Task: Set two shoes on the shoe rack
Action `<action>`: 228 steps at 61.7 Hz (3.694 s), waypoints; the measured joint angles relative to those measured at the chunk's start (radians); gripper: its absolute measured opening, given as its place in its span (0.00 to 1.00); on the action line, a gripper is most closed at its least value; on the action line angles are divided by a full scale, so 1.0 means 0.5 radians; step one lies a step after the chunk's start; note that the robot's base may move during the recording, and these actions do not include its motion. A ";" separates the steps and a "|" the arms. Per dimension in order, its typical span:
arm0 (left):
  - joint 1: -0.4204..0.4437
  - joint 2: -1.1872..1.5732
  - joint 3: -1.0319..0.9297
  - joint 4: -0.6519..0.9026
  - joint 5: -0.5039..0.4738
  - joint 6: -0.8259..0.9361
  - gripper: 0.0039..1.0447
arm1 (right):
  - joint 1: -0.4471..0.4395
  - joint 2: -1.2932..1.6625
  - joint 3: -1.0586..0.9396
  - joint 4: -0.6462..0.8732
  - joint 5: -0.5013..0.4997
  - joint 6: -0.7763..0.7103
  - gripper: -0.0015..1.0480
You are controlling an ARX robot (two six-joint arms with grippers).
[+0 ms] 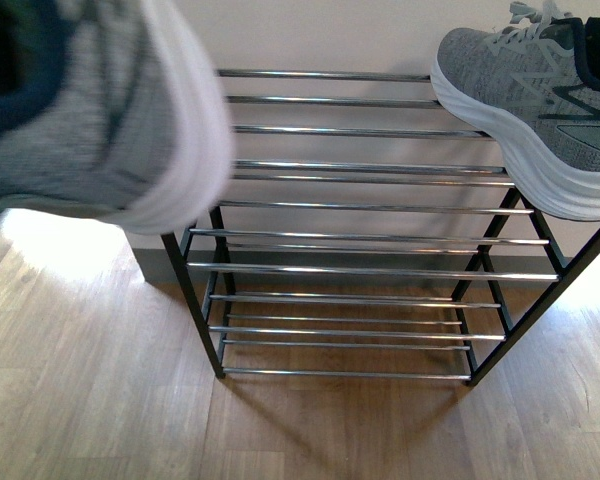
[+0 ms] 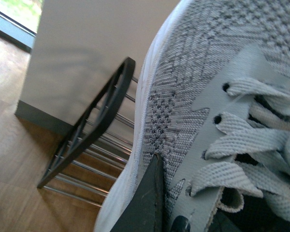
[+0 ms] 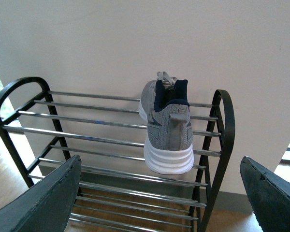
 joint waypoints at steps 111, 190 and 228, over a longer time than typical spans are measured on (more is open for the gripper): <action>-0.445 2.287 2.226 -0.580 0.246 -0.557 0.01 | 0.000 0.000 0.000 0.000 0.000 0.000 0.91; -0.414 2.421 2.743 -1.349 0.132 0.538 0.01 | 0.000 0.000 0.000 0.000 -0.001 0.000 0.91; -0.440 2.432 2.695 -1.213 0.281 -0.245 0.01 | 0.000 -0.001 0.000 0.000 0.000 -0.001 0.91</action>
